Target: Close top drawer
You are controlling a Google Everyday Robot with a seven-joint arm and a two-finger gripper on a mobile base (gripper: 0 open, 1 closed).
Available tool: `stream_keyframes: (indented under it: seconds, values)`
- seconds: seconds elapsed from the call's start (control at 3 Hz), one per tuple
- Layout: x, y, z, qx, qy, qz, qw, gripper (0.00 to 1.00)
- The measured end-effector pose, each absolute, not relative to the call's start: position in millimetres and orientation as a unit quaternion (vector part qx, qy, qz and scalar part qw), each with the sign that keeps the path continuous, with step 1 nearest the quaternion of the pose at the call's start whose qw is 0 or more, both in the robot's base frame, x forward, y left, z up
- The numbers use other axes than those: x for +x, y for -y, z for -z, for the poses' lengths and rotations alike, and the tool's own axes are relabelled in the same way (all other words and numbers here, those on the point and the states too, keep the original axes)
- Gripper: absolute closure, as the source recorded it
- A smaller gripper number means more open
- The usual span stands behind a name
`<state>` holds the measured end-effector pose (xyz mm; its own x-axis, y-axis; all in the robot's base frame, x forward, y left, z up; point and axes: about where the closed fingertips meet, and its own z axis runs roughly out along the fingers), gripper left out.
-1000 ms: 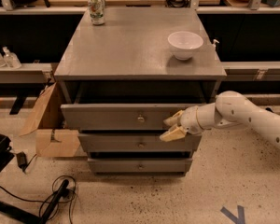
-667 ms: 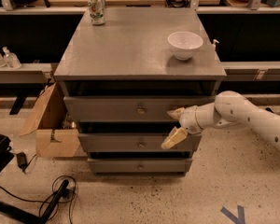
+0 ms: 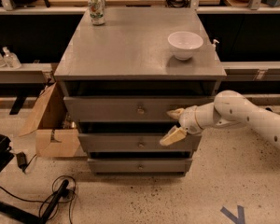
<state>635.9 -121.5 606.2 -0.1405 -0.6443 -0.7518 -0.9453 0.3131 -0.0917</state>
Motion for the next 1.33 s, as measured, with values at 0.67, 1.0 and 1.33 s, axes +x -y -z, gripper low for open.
stream_keyframes:
  seconds: [0.67,1.0,1.33]
  values:
    - [569,131,-617,-0.606,-0.71,-0.196,0.302,0.64]
    - [528,147,-655,-0.655,-0.689,-0.154,0.27,0.95]
    - [511,162,-715,-0.695,-0.663,-0.11,0.255,1.0]
